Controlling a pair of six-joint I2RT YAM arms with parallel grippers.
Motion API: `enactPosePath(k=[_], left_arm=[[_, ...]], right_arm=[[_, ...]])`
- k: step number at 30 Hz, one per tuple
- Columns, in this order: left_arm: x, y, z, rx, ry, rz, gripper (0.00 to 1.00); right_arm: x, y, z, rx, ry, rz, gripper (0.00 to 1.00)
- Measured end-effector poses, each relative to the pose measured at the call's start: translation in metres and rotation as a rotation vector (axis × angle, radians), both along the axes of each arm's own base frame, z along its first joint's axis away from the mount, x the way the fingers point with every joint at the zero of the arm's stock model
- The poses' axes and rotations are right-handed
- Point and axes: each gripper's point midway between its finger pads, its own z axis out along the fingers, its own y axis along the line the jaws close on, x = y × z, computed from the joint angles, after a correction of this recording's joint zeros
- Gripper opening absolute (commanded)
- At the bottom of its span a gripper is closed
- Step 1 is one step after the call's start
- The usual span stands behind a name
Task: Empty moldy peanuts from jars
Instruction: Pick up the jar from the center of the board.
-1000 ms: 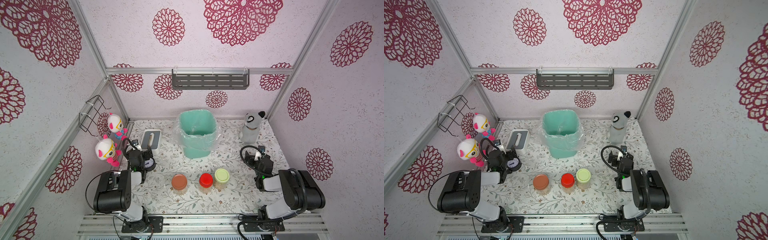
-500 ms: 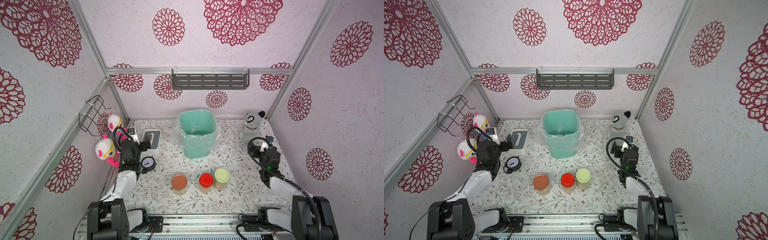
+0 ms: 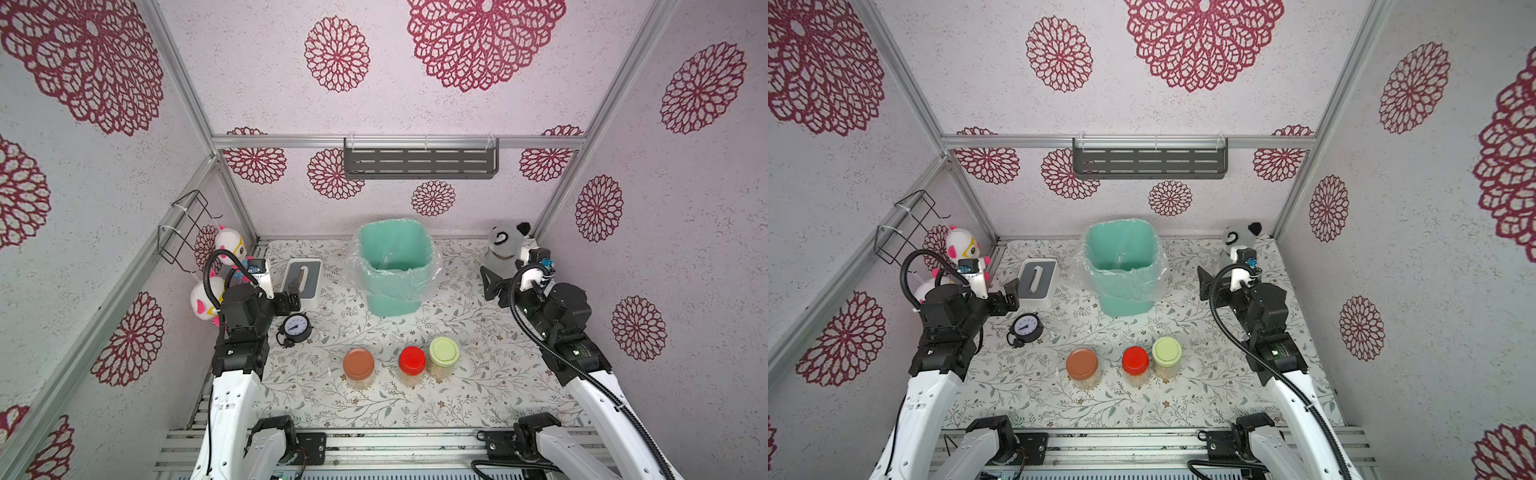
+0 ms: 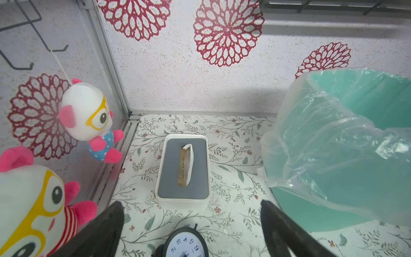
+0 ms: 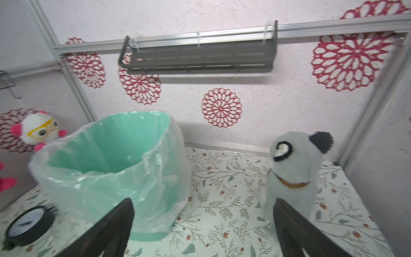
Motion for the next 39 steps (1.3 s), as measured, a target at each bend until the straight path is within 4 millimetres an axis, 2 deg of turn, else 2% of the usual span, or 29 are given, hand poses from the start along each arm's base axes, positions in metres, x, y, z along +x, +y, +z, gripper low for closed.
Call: enactPosePath(k=[3,8,12,20,26,34,39], left_arm=[[-0.008,-0.001,-0.008,-0.012,0.026,0.004,0.97],[-0.014,-0.001,-0.034,-0.029,0.105,0.010,0.97],[-0.017,-0.001,-0.048,-0.038,0.151,0.012,0.97],[-0.017,0.005,-0.070,-0.031,0.213,0.046,0.97],[-0.015,0.010,-0.083,-0.037,0.254,0.080,0.97],[-0.012,0.019,-0.096,-0.040,0.267,0.132,0.97],[-0.016,0.025,-0.107,-0.030,0.289,0.162,0.97]], right_arm=[[-0.019,0.029,0.007,-0.006,0.034,0.123,0.99],[-0.047,0.077,0.014,-0.034,0.102,0.315,0.99],[-0.062,0.115,0.004,-0.095,0.166,0.436,0.98],[-0.095,0.207,-0.055,-0.317,0.307,0.648,0.99],[-0.119,0.262,-0.090,-0.432,0.353,0.762,0.99],[-0.140,0.317,-0.139,-0.541,0.433,0.862,0.99],[-0.140,0.339,-0.158,-0.591,0.474,0.877,0.99]])
